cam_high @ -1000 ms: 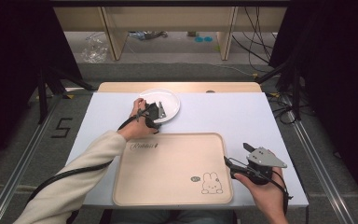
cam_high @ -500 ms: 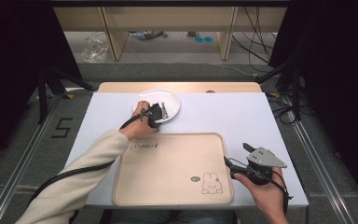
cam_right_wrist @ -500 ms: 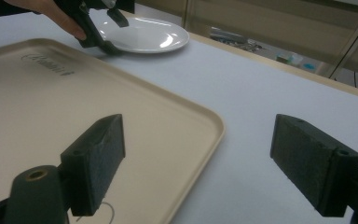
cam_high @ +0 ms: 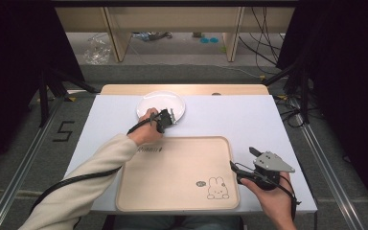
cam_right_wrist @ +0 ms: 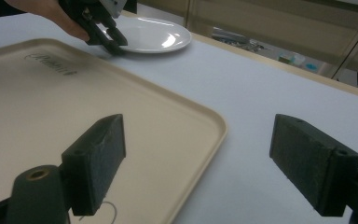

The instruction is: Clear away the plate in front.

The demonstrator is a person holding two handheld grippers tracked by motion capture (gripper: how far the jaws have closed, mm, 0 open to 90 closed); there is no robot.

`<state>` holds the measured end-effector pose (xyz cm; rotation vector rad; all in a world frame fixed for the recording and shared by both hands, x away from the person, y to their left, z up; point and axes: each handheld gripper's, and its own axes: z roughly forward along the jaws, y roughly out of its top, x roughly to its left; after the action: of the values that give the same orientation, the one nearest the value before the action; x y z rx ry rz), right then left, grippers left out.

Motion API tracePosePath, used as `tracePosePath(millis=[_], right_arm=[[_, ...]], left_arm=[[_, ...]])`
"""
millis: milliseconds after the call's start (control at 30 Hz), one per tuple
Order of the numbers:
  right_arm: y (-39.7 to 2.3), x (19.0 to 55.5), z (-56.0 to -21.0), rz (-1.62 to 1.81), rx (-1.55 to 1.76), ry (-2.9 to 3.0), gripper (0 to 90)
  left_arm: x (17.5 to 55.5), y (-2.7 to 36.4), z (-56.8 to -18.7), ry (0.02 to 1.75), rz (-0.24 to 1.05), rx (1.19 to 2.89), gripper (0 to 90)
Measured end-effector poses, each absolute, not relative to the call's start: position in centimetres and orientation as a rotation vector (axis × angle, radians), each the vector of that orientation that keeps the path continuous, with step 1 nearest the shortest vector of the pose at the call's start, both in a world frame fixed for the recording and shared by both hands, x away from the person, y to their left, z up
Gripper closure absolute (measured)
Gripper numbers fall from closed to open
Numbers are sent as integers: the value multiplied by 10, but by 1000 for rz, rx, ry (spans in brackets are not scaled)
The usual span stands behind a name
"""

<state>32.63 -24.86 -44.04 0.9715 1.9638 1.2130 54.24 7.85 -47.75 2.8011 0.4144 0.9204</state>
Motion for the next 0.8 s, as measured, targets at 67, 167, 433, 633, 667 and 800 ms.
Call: tracePosePath(millis=[67, 167, 433, 633, 667, 800], right_arm=[[-248, 326, -440, 1215, 974, 1964, 196], [-248, 326, -440, 1217, 971, 1966, 200], [-248, 326, -440, 1223, 969, 1966, 206], [-247, 325, -440, 1230, 987, 1979, 212], [-248, 326, -440, 1225, 968, 1967, 213], [-248, 326, -440, 1225, 967, 1968, 214]], left_arm=[[540, 75, -479, 384, 977, 2815, 770], [536, 70, -481, 340, 1044, 2845, 789], [534, 70, -476, 307, 1112, 2818, 824], [535, 75, -456, 330, 1158, 2754, 865], [535, 76, -454, 338, 1165, 2740, 870], [537, 77, -449, 331, 1172, 2740, 877]])
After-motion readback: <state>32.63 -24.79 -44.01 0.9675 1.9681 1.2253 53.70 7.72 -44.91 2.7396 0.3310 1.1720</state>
